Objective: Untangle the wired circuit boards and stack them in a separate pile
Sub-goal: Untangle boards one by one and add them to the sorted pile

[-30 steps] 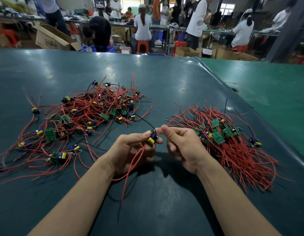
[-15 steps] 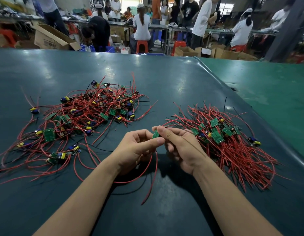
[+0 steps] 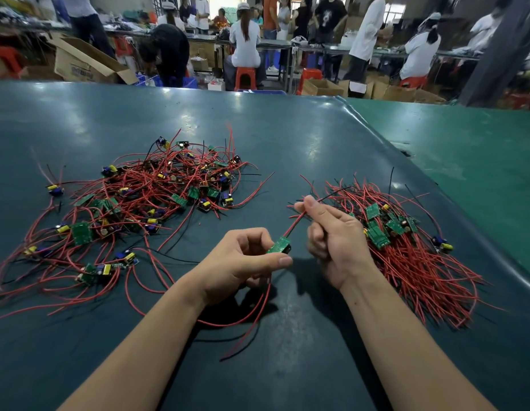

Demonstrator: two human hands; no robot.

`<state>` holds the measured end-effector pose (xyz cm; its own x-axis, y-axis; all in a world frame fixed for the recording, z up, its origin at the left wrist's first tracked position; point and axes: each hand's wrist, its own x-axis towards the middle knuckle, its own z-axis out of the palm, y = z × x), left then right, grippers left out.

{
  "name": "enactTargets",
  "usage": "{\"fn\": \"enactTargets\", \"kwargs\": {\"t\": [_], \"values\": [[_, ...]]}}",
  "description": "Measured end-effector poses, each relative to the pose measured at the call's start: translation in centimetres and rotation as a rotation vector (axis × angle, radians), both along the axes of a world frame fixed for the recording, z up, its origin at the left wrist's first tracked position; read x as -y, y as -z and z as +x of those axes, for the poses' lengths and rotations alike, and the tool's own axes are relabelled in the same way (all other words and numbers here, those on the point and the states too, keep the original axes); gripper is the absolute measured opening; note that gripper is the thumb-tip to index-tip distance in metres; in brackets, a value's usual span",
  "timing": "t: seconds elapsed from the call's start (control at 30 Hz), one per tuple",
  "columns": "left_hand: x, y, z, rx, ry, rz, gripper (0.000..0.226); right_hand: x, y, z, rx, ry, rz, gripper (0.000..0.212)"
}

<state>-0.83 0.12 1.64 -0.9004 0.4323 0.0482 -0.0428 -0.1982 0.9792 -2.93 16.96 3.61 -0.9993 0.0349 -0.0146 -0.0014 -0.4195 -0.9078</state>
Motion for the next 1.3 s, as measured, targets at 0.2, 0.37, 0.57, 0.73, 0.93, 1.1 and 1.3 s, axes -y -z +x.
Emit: {"fn": "enactTargets", "kwargs": {"t": [0.2,0.37,0.57,0.73,0.93,1.1,1.3], "values": [[0.1,-0.1,0.4,-0.048,-0.008,-0.030,0.035,-1.0,-0.4,-0.9,-0.027,0.176,-0.132,0.026],[0.2,-0.6,0.6,-0.009,-0.046,0.123,0.040,-0.7,-0.3,-0.9,-0.088,0.312,-0.148,0.035],[1.1,-1.5,-0.3,0.152,-0.225,0.366,0.020,0.6,0.6,-0.4,-0.028,0.232,0.064,0.044],[0.0,-1.2,-0.5,0.151,-0.279,0.143,0.034,3.3,1.3,1.4,0.016,-0.345,0.367,0.054],[-0.3,-0.1,-0.1,-0.014,-0.185,0.062,0.032,1.6,0.8,1.0,0.084,-0.404,0.274,0.029],[-0.4,-0.3,-0.1,0.057,-0.247,0.041,0.049,1.0,-0.2,1.4,0.048,-0.408,0.234,0.030],[0.6,-0.3,-1.2,0.032,-0.480,0.138,0.053,0.8,-0.6,0.6,-0.045,0.226,-0.007,0.027]]}}
